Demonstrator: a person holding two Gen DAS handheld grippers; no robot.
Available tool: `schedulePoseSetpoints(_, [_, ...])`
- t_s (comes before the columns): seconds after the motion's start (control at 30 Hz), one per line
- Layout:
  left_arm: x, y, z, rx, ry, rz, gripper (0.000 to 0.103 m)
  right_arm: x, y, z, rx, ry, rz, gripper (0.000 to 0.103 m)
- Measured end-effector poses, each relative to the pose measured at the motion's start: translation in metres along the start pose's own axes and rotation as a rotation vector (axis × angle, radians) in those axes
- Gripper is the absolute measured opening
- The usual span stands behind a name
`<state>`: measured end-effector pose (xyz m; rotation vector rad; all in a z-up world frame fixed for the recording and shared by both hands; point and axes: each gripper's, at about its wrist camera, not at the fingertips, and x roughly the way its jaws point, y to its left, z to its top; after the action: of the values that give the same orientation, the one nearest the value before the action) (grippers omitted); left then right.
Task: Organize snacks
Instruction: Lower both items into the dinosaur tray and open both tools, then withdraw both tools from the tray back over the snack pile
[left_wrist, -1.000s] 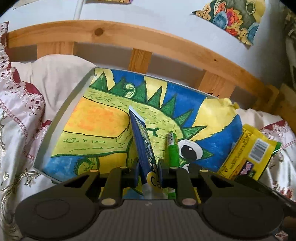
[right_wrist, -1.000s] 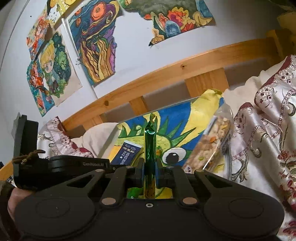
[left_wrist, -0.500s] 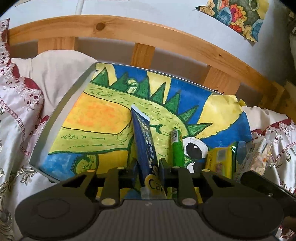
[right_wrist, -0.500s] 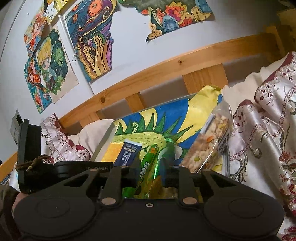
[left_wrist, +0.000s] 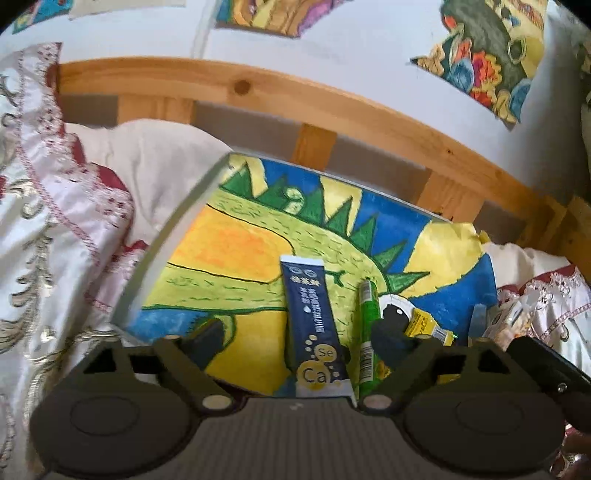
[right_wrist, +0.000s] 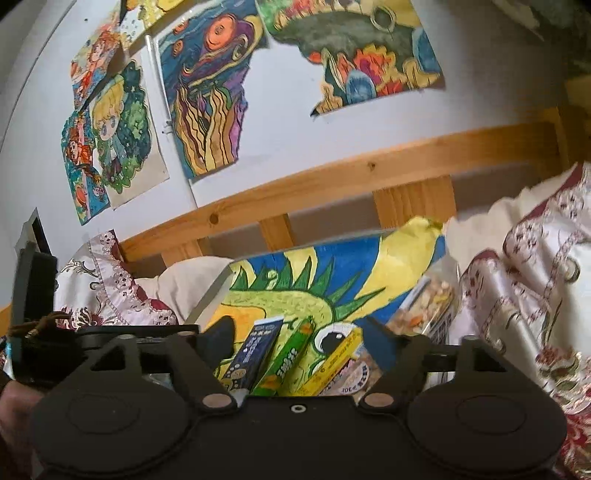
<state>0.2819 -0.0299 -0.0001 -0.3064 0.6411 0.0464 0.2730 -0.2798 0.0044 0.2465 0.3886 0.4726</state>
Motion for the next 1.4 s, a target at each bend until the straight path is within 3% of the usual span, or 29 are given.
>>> schedulePoseSetpoints(0.13, [-0.02,0.011,-0.003,-0.021,-0.025,0.011,0.101,-0.011,0.009,0.0,-0.041,-0.042,-0.014,0.099])
schedulePoseSetpoints(0.23, [-0.037,0.02,-0.008,-0.036,-0.039,0.02,0.102,-0.023,0.02,-0.002,-0.086,-0.081,-0.023,0.102])
schedulePoseSetpoints(0.47, [-0.084,0.034,-0.027,-0.008,-0.097,0.082,0.102,-0.055,0.051,-0.013,-0.231,-0.157,-0.067,0.102])
schedulePoseSetpoints(0.77, [-0.143,0.051,-0.053,-0.01,-0.176,0.107,0.103,-0.09,0.084,-0.026,-0.282,-0.218,-0.229,0.102])
schedulePoseSetpoints(1.03, [-0.179,0.052,-0.075,0.094,-0.197,0.173,0.103,-0.119,0.097,-0.046,-0.214,-0.171,-0.251,0.102])
schedulePoseSetpoints(1.13, [-0.188,0.051,-0.084,0.129,-0.183,0.157,0.103,-0.128,0.101,-0.053,-0.186,-0.149,-0.229,0.102])
schedulePoseSetpoints(1.23, [-0.195,0.049,-0.093,0.196,-0.222,0.151,0.103,-0.135,0.107,-0.059,-0.187,-0.119,-0.223,0.102])
schedulePoseSetpoints(1.4, [-0.201,0.049,-0.102,0.238,-0.234,0.124,0.103,-0.14,0.115,-0.071,-0.198,0.001,-0.221,0.102])
